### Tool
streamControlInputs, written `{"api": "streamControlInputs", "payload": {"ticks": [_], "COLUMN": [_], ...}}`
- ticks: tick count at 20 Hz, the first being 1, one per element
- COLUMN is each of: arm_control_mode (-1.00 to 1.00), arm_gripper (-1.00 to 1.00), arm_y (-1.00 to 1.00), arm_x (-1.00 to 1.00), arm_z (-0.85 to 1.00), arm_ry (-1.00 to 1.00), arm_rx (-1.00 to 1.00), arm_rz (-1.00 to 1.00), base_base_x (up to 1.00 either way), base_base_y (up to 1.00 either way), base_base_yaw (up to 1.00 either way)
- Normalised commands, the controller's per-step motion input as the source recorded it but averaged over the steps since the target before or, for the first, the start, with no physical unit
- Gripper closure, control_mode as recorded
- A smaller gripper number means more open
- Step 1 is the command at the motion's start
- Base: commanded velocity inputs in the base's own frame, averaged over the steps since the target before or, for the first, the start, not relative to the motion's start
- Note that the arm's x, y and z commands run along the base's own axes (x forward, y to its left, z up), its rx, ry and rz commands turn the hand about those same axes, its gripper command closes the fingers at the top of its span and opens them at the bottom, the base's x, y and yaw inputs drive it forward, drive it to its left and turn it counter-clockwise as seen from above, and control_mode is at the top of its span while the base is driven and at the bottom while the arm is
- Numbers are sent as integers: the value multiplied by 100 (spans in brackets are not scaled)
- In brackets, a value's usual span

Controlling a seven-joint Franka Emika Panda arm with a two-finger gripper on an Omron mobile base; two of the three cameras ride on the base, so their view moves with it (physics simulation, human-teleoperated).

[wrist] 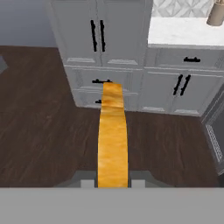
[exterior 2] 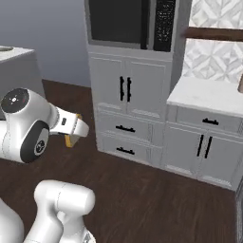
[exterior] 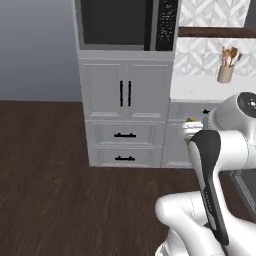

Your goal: Start the toaster. Once the lever pops up, take the bread to the plate on the dining counter.

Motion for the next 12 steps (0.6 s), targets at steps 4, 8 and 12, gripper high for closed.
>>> {"api": "streamControlInputs", "payload": {"ticks": [4, 8, 12], "arm_control_mode": [100, 100, 100], "arm_gripper": [100, 100, 100], "arm_y": [0, 0, 0], "arm_x": [0, 0, 0], "arm_z": [0, 0, 0], "arm_ry": [0, 0, 0], "arm_rx": [0, 0, 0], "arm_rz": [0, 0, 0], "base_base_x": [8, 77, 100], "base_base_y": [14, 71, 94], "base_base_yaw": [93, 43, -3]}}
